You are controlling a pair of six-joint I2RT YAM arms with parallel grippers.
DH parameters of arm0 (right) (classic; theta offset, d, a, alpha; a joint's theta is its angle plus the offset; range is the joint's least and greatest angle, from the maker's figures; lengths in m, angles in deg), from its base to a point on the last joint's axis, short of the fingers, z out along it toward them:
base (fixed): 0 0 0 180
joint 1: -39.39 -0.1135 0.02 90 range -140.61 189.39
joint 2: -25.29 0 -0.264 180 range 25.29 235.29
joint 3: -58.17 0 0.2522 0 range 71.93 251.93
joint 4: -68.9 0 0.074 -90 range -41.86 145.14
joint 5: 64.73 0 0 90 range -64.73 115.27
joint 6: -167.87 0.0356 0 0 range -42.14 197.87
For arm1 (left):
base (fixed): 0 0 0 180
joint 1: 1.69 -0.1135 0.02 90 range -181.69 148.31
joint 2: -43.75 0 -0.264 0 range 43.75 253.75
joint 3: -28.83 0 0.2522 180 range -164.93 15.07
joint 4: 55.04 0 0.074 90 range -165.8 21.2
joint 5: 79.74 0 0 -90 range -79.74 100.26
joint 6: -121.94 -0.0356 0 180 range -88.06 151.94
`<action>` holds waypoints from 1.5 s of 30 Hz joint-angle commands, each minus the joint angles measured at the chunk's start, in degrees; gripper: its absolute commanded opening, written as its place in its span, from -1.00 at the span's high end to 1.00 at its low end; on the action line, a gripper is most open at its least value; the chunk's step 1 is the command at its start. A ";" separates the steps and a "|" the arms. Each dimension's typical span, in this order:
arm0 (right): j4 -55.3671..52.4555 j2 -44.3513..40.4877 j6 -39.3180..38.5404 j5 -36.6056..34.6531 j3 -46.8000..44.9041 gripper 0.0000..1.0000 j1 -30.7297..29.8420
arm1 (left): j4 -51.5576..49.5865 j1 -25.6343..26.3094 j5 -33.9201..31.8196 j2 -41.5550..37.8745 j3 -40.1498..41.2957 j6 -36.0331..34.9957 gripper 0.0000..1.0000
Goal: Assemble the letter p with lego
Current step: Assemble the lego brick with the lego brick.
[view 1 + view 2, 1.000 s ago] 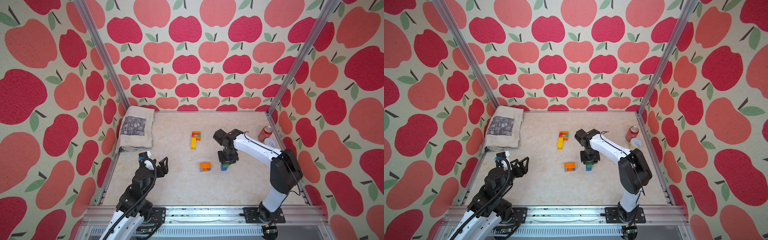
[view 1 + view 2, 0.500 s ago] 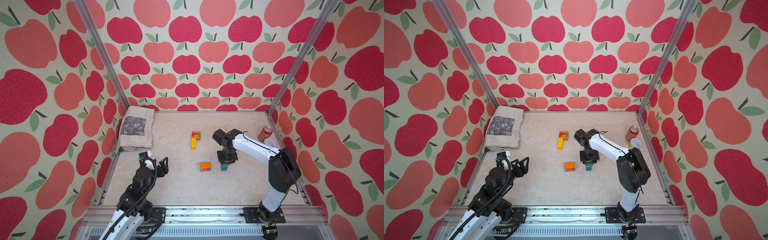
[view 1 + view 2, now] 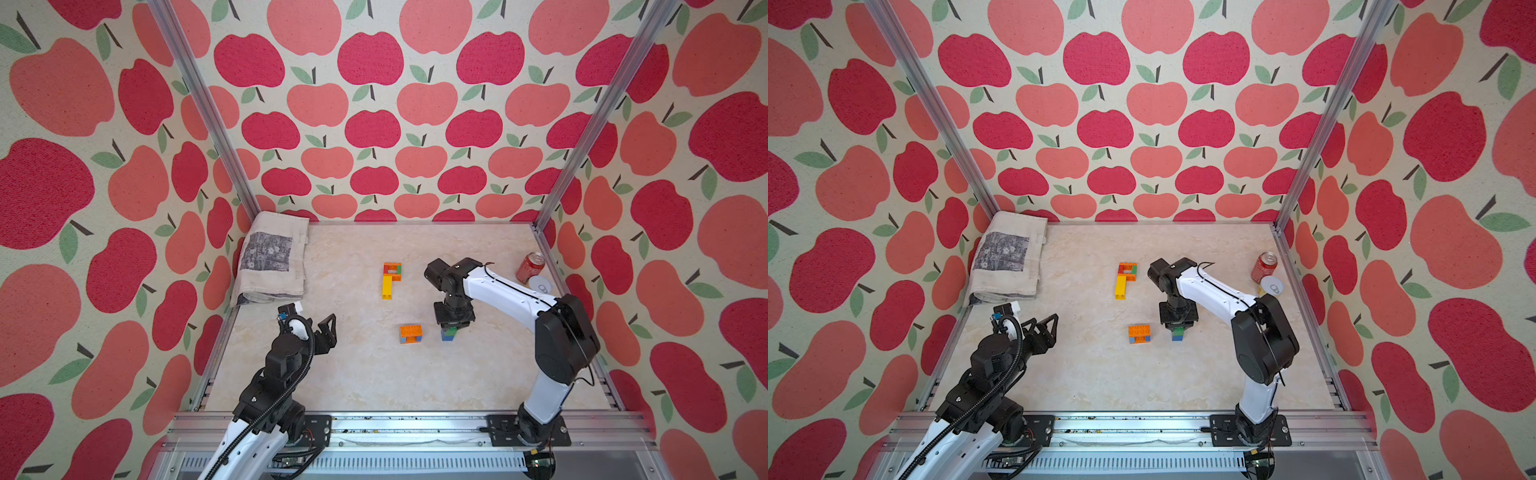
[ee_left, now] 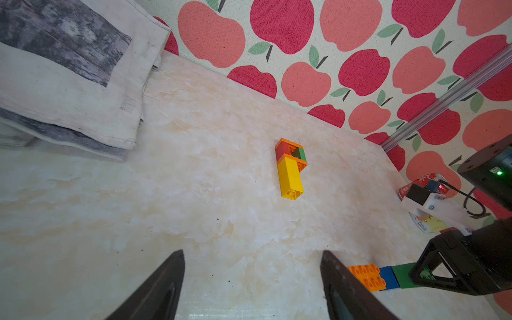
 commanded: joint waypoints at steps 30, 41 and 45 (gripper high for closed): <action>-1.64 13.91 -5.65 2.99 6.73 0.89 3.12 | -0.06 -0.30 -2.09 -0.22 0.62 -0.69 -0.59; 0.57 11.85 -6.55 1.43 5.47 0.67 3.14 | 3.39 -0.30 2.66 6.44 0.04 -2.25 -0.56; 0.73 8.68 -7.51 1.16 5.27 0.48 3.08 | 5.04 -0.30 7.26 12.95 -1.95 -3.14 -0.56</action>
